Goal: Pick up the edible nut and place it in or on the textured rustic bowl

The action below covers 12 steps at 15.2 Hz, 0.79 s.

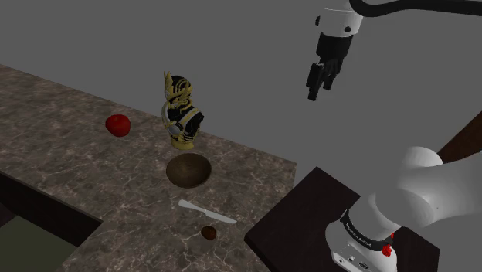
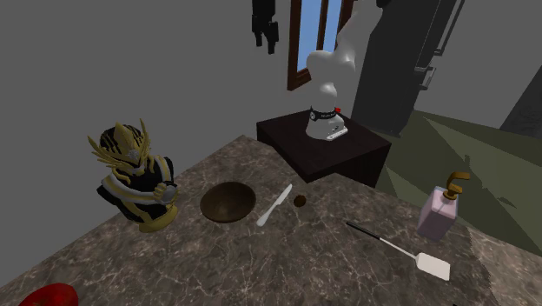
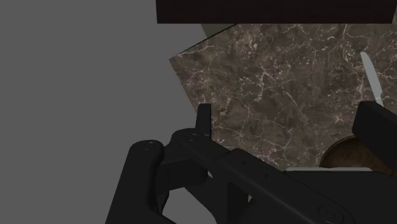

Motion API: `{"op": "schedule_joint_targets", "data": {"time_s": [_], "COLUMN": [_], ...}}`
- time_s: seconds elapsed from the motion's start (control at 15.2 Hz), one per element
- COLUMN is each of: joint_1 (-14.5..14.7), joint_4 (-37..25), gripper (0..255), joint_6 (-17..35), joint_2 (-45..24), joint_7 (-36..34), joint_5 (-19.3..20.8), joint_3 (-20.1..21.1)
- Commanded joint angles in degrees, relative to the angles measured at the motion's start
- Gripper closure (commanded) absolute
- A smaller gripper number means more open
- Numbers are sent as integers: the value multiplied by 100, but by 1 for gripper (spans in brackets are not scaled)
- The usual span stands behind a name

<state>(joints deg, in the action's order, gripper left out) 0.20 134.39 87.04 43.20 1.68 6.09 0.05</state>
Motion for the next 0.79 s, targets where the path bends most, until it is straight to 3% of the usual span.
{"op": "schedule_joint_targets", "data": {"time_s": [0.0,0.73], "joint_1": [0,491], "joint_4": [0,1519], "gripper": [0,0], "joint_6": [0,1842], "joint_2": [0,-235], "joint_7": [0,-749], "joint_5": [0,-764], "joint_3": [0,640]}}
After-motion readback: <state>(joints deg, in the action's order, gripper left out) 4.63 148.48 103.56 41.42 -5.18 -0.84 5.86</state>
